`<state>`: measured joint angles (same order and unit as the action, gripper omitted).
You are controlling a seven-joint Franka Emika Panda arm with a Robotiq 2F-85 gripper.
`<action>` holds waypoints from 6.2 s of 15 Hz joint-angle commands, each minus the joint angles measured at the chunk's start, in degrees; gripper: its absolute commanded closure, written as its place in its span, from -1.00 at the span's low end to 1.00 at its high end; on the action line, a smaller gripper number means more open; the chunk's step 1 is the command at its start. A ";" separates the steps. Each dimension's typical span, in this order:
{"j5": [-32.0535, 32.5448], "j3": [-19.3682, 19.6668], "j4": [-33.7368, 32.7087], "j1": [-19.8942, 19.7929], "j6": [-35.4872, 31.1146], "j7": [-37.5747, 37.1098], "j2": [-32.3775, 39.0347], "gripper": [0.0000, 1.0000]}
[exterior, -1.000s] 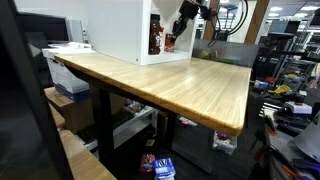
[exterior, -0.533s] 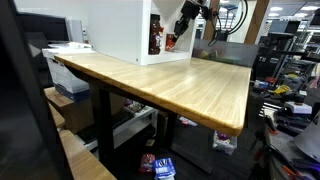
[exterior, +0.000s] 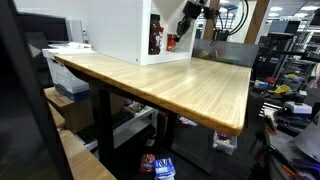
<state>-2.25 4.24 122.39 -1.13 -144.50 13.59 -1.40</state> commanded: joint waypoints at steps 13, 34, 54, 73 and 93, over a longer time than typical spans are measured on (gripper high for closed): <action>10.47 -0.63 4.47 -0.86 -7.66 -0.24 -1.54 -0.98; 9.40 -0.93 4.74 -0.83 -20.79 -0.93 4.21 0.29; -6.15 -4.11 10.59 2.54 -16.06 7.11 -2.89 0.29; 3.36 -5.05 11.17 3.23 -13.07 1.08 -5.15 0.29; 9.70 -6.27 12.80 3.07 -19.76 -7.13 -3.31 0.29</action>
<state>5.33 -1.34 135.55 2.38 -162.72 9.30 -5.37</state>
